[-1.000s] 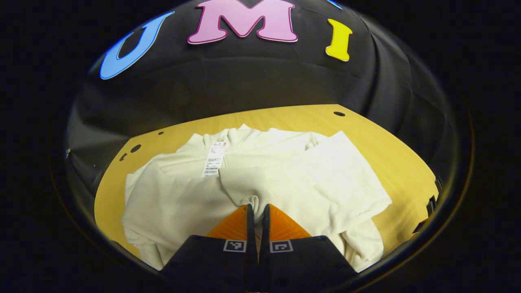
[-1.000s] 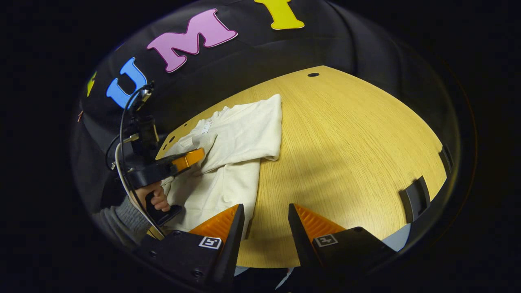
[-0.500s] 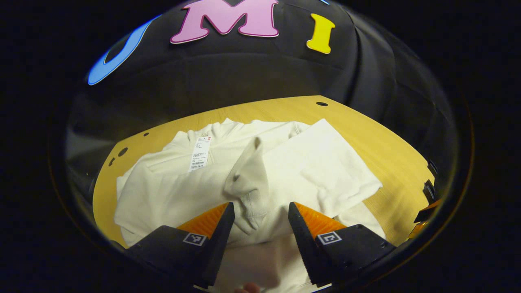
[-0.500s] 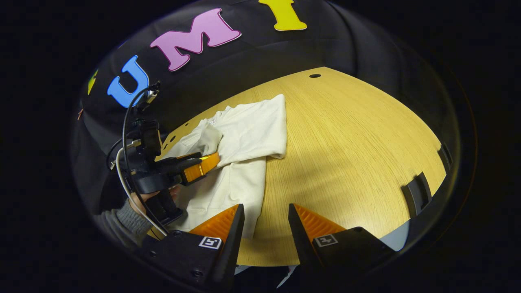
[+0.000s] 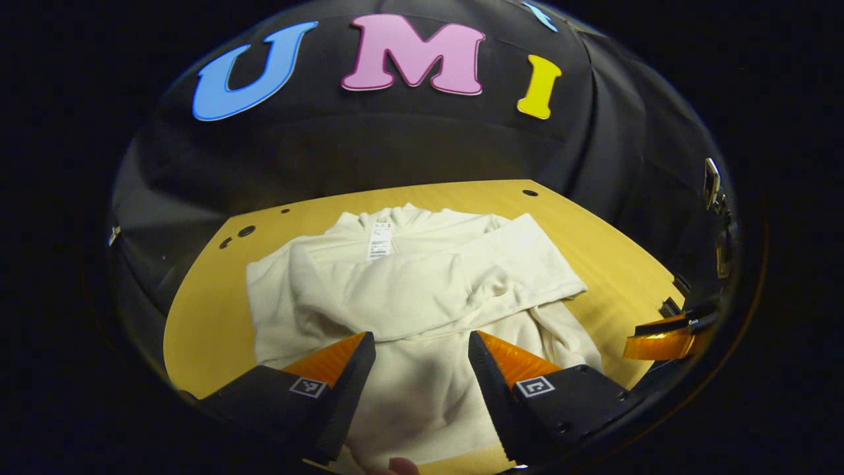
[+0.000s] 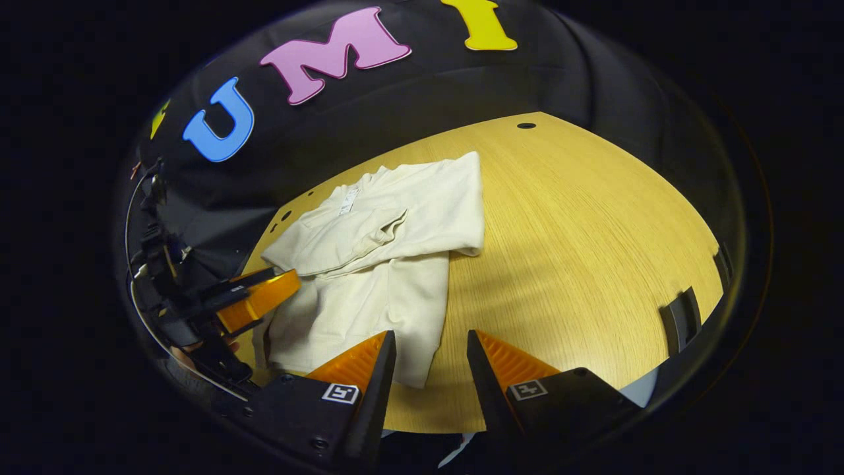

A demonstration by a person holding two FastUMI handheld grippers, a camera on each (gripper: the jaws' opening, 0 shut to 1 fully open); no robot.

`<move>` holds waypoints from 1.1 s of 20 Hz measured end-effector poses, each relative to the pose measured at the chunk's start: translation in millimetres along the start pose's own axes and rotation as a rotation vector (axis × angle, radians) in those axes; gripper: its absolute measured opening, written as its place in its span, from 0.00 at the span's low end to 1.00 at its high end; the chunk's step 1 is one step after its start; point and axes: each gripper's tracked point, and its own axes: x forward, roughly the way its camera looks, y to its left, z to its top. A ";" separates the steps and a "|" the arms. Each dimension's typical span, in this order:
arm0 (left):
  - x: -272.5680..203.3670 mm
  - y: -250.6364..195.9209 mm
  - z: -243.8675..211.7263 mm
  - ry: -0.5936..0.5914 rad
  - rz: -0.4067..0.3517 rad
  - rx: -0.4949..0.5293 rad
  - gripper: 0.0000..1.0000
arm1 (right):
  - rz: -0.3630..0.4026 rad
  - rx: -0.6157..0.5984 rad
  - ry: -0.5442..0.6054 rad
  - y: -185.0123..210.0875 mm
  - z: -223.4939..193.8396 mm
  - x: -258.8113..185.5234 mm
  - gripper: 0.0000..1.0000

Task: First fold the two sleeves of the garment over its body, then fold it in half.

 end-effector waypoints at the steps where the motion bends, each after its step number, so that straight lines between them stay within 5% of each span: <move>1: -12.4 13.0 -5.8 0.005 0.019 -0.022 0.88 | 0.001 -0.008 0.005 1.0 -0.7 1.5 0.67; 11: -79.0 73.4 -81.6 0.111 0.069 -0.119 0.88 | 0.019 -0.058 0.063 11.8 -24.5 6.7 0.68; 16: -70.9 66.9 -102.6 0.170 0.039 -0.136 0.88 | 0.000 -0.098 0.110 15.8 -36.3 21.4 0.70; 22: -44.8 69.7 -126.1 0.270 0.095 -0.120 0.88 | -0.082 -0.274 0.144 17.5 -38.8 49.8 0.70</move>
